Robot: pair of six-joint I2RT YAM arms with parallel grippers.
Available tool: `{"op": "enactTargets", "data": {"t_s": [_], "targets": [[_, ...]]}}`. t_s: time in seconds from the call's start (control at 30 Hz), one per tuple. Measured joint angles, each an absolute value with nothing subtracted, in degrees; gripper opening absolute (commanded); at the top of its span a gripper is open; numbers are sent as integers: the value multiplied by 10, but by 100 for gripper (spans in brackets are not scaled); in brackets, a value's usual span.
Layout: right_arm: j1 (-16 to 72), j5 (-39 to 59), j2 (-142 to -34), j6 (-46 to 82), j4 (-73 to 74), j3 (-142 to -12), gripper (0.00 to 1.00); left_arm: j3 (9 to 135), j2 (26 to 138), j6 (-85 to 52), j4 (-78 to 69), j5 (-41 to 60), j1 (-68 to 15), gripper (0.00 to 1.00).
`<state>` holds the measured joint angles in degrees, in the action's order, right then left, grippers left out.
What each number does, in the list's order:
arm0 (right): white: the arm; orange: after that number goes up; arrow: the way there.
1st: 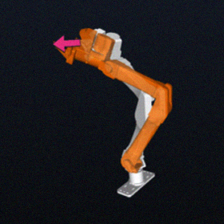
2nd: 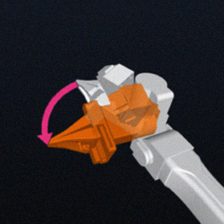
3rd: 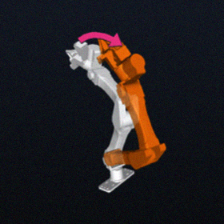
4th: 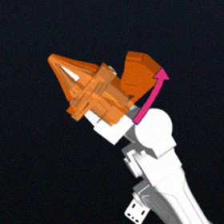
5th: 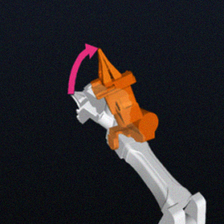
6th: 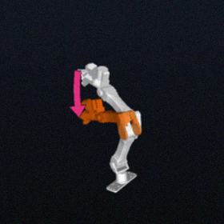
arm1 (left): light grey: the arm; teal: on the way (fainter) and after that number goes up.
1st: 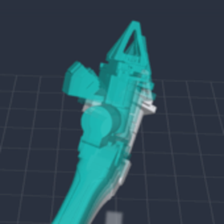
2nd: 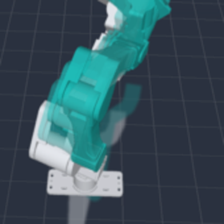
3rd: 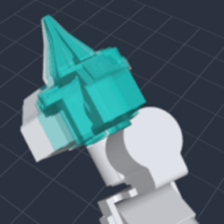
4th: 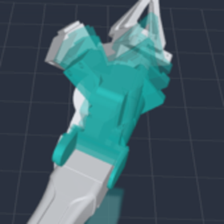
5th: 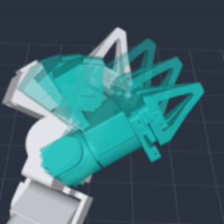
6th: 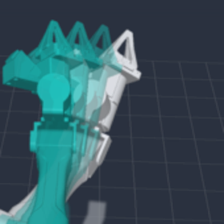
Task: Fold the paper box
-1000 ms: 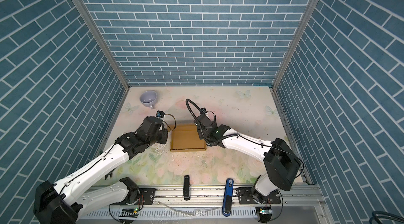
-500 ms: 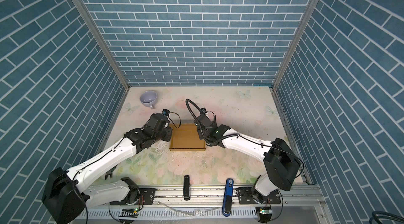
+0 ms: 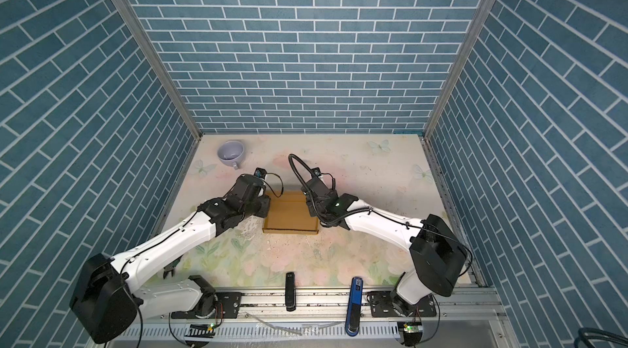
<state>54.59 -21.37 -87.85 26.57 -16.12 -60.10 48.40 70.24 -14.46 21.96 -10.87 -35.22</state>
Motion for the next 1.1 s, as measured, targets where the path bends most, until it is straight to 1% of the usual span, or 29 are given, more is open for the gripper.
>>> {"op": "enactTargets", "data": {"t_s": [0.2,0.4,0.8,1.1], "targets": [[546,-214,-879,266,-162,-601,1,484,712,-144,209,-111,-352,10],[546,-214,-879,266,-163,-601,0,484,713,-145,203,-119,-351,7],[546,-215,-882,266,-167,-605,1,474,711,-147,192,-126,-350,4],[554,-218,-887,268,-167,-609,1,436,682,-160,178,-122,-350,4]]}}
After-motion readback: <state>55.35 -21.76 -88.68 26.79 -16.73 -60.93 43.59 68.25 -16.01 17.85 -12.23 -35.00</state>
